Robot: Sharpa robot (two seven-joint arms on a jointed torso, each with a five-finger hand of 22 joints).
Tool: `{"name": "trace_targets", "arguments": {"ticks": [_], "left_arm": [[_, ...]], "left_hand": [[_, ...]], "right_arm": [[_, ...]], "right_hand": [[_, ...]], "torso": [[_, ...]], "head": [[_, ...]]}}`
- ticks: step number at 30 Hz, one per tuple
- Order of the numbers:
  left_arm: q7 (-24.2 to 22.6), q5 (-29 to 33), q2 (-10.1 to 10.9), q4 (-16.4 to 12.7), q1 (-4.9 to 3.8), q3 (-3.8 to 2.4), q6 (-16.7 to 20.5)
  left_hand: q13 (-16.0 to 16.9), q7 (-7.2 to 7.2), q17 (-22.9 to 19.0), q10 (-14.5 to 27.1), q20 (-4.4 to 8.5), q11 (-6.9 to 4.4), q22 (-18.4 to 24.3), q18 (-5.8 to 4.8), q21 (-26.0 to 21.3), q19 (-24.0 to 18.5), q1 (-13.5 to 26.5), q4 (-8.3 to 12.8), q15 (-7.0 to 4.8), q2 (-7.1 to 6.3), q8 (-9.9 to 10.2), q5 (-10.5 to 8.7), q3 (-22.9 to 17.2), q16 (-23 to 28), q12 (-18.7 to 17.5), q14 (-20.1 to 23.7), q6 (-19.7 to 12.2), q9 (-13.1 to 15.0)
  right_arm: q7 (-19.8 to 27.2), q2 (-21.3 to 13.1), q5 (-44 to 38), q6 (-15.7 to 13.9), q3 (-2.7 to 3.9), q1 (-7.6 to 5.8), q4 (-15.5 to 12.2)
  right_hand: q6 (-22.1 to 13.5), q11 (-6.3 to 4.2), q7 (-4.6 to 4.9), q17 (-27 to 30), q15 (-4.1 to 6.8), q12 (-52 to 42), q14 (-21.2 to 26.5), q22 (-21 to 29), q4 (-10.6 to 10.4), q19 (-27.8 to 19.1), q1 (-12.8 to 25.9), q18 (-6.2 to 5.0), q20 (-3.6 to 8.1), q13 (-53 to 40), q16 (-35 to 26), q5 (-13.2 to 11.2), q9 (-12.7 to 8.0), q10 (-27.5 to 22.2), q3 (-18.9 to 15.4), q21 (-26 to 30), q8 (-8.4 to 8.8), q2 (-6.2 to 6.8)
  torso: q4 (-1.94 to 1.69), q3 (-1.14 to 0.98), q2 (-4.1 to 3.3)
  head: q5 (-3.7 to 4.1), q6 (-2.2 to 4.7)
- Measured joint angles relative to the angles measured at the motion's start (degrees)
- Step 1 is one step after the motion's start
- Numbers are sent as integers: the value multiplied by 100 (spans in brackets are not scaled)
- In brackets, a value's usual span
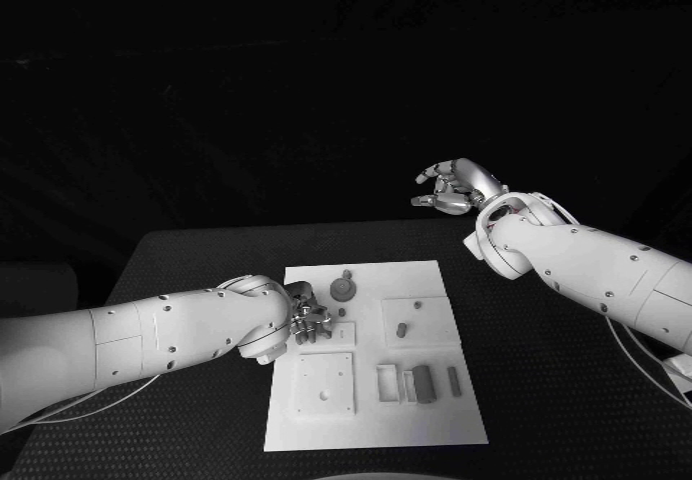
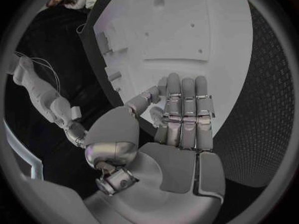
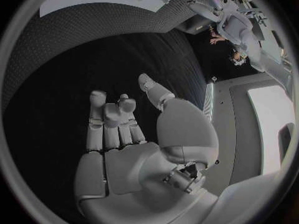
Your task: Assemble the parts on the task board
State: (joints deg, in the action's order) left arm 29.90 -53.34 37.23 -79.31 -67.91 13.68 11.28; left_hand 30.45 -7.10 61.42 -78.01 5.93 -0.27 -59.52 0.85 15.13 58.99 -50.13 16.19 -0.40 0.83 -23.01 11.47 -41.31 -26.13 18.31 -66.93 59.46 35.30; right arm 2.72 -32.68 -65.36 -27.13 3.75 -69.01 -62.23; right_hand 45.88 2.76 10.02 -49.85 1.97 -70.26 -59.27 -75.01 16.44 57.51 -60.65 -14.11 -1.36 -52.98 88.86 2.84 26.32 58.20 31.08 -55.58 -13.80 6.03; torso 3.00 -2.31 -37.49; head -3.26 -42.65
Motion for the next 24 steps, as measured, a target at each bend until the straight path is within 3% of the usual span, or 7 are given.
{"name": "trace_targets", "arguments": {"ticks": [24], "left_arm": [[-148, -4, 105, -88, 25, 9, 152]], "left_hand": [[5, -14, -13, -37, 0, -9, -19, 0, -3, -1, -37, 9, 0, -18, -18, 1, -28, -22, 0, 0, 29, 34]], "right_arm": [[1, -11, 3, 0, 0, 8, 0]], "right_hand": [[0, 0, 0, 5, 8, 0, 8, 0, -16, 0, 23, 0, 0, 11, 0, 0, -5, 0, -16, 0, 0, -23]], "torso": [[-5, 3, 2]], "head": [[16, -14]]}}
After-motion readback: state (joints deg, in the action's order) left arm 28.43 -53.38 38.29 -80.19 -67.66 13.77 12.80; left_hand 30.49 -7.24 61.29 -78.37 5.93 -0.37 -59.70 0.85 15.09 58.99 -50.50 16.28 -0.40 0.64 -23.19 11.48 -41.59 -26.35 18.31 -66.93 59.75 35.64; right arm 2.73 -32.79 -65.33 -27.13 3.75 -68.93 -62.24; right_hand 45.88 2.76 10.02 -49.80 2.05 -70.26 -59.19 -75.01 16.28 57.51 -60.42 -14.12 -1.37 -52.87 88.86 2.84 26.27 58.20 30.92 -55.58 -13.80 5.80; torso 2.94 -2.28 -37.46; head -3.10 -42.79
